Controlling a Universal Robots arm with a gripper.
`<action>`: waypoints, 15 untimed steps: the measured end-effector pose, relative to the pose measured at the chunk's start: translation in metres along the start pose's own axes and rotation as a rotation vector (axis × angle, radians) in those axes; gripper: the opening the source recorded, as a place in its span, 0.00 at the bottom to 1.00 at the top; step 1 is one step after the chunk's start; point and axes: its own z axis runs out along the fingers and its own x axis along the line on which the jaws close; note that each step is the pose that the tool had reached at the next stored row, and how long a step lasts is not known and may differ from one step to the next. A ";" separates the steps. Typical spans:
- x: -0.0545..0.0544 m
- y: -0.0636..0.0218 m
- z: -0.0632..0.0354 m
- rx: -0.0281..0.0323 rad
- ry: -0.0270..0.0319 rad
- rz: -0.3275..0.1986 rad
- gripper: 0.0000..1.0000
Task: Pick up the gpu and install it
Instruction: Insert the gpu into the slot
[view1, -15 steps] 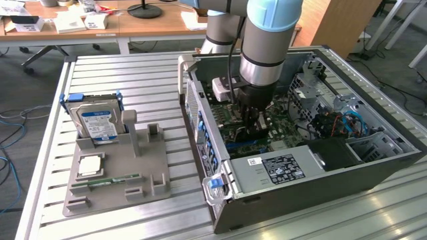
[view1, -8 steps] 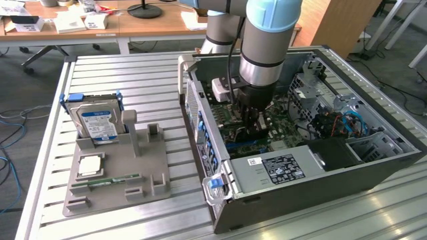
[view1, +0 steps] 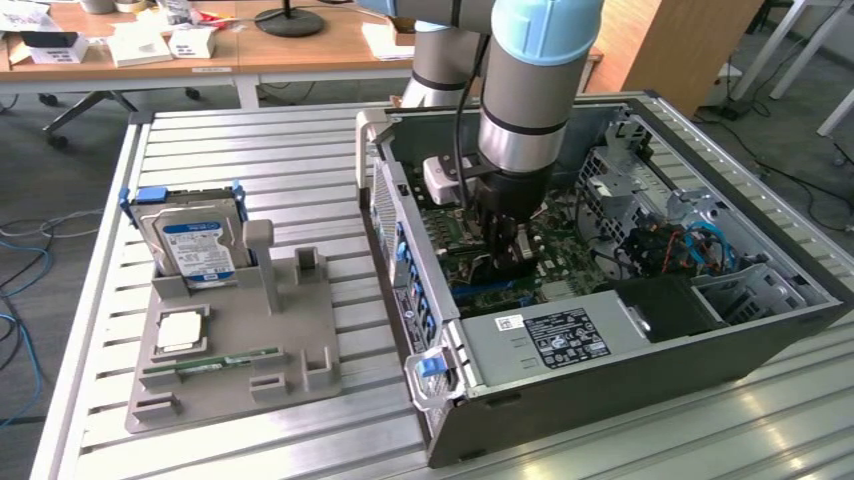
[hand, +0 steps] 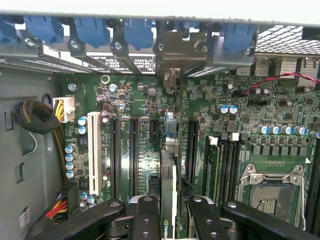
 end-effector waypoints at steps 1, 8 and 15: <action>0.000 0.0001 0.0001 0.0002 0.0000 0.000 0.26; 0.000 0.0001 0.0002 0.0004 -0.0001 0.000 0.26; 0.000 0.0002 0.0010 0.0008 -0.0002 0.000 0.26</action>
